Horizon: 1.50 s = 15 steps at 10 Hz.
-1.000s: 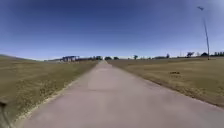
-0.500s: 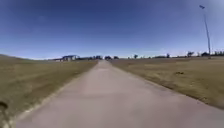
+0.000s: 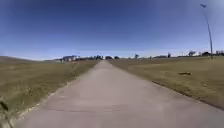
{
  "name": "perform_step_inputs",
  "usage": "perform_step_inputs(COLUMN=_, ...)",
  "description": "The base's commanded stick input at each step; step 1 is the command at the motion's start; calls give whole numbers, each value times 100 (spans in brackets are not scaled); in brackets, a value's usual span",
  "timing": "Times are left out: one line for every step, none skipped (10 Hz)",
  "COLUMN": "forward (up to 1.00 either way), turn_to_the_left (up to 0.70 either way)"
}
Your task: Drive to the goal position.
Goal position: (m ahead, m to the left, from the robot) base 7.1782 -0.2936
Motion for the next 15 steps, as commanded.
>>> perform_step_inputs(forward=100, turn_to_the_left=37)
perform_step_inputs(forward=100, turn_to_the_left=39)
perform_step_inputs(forward=100, turn_to_the_left=0)
perform_step_inputs(forward=100, turn_to_the_left=0)
perform_step_inputs(forward=100, turn_to_the_left=0)
perform_step_inputs(forward=100, turn_to_the_left=0)
perform_step_inputs(forward=100, turn_to_the_left=0)
perform_step_inputs(forward=100, turn_to_the_left=0)
perform_step_inputs(forward=100, turn_to_the_left=0)
perform_step_inputs(forward=100, turn_to_the_left=0)
perform_step_inputs(forward=100, turn_to_the_left=0)
perform_step_inputs(forward=100, turn_to_the_left=0)
perform_step_inputs(forward=100, turn_to_the_left=0)
perform_step_inputs(forward=100, turn_to_the_left=0)
perform_step_inputs(forward=100, turn_to_the_left=0)
